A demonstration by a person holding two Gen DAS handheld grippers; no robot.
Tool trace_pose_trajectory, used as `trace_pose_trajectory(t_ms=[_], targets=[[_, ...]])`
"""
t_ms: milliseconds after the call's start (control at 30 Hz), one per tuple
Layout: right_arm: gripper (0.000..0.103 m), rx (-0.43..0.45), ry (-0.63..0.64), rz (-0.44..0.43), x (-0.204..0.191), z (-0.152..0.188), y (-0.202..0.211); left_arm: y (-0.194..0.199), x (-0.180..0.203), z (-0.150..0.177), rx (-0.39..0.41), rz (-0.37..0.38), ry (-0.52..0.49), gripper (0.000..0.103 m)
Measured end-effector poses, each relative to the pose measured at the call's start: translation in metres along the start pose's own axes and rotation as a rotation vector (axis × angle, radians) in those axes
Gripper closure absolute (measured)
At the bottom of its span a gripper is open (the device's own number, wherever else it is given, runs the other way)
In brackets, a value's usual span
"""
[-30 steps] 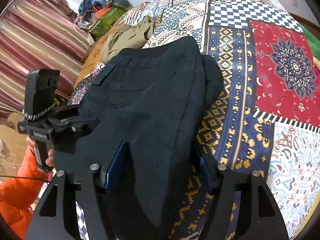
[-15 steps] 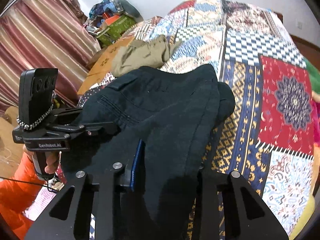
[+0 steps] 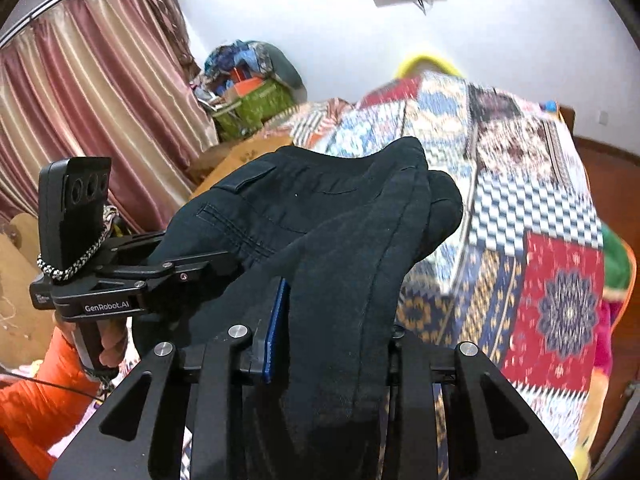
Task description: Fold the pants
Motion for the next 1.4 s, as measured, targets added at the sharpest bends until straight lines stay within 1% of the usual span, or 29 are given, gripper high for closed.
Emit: trace_pose_trajectory(t_ms=[67, 167, 267, 400, 500, 567, 667, 800, 933, 1033, 1133, 1200, 1233, 1267, 1300, 1333, 1367, 1400], targets=[[0.076, 0.020, 0.008, -0.002, -0.007, -0.011, -0.001, 0.009, -0.008, -0.010, 0.026, -0.016, -0.005, 0.062], [0.076, 0.040, 0.020, -0.003, -0.016, -0.028, -0.010, 0.015, -0.024, -0.022, 0.044, -0.033, 0.006, 0.062], [0.076, 0.046, 0.022, -0.012, -0.024, -0.044, -0.026, 0.022, -0.049, -0.035, 0.061, -0.053, 0.027, 0.062], [0.076, 0.040, 0.032, -0.022, -0.037, -0.063, -0.053, 0.026, -0.086, -0.049, 0.078, -0.052, 0.068, 0.062], [0.076, 0.041, 0.055, -0.013, -0.047, -0.075, -0.073, 0.023, -0.114, -0.061, 0.064, -0.051, 0.098, 0.062], [0.076, 0.042, 0.071, -0.010, -0.054, -0.083, -0.088, 0.020, -0.132, -0.069, 0.055, -0.064, 0.103, 0.062], [0.076, 0.035, 0.061, -0.016, -0.057, -0.096, -0.112, 0.015, -0.163, -0.083, 0.049, -0.084, 0.115, 0.062], [0.076, 0.041, 0.064, -0.008, -0.062, -0.113, -0.142, 0.005, -0.203, -0.101, 0.041, -0.130, 0.109, 0.062], [0.076, 0.054, 0.073, 0.006, -0.066, -0.125, -0.171, -0.010, -0.242, -0.109, 0.028, -0.182, 0.121, 0.062], [0.076, 0.051, 0.071, 0.014, -0.067, -0.127, -0.196, -0.024, -0.272, -0.111, 0.021, -0.210, 0.129, 0.062], [0.076, 0.027, 0.056, 0.021, -0.062, -0.120, -0.226, -0.045, -0.305, -0.104, 0.011, -0.243, 0.152, 0.062], [0.076, -0.004, 0.043, 0.034, -0.056, -0.106, -0.247, -0.065, -0.329, -0.088, -0.015, -0.254, 0.187, 0.062], [0.076, -0.036, 0.048, 0.045, -0.054, -0.096, -0.261, -0.074, -0.339, -0.078, -0.034, -0.261, 0.203, 0.062], [0.076, -0.072, 0.059, 0.060, -0.051, -0.085, -0.272, -0.083, -0.348, -0.068, -0.050, -0.269, 0.215, 0.059], [0.075, -0.106, 0.076, 0.074, -0.049, -0.073, -0.282, -0.088, -0.354, -0.058, -0.060, -0.276, 0.217, 0.057], [0.072, -0.123, 0.095, 0.086, -0.047, -0.064, -0.287, -0.090, -0.355, -0.052, -0.055, -0.271, 0.210, 0.054], [0.072, -0.125, 0.107, 0.093, -0.045, -0.059, -0.288, -0.090, -0.353, -0.048, -0.044, -0.268, 0.192, 0.053], [0.067, -0.120, 0.112, 0.091, -0.044, -0.056, -0.286, -0.087, -0.350, -0.046, -0.033, -0.272, 0.172, 0.052]])
Point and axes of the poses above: each gripper's, at about its wrist camera, not at the fingertips, and y roughly against the way its jaws point, x to its right, z to its underside, the point moved 10 cm from there along -y, roughly the way its jaws point, and after that the axes turned 14 degrees about z, right-handed, at the moved point
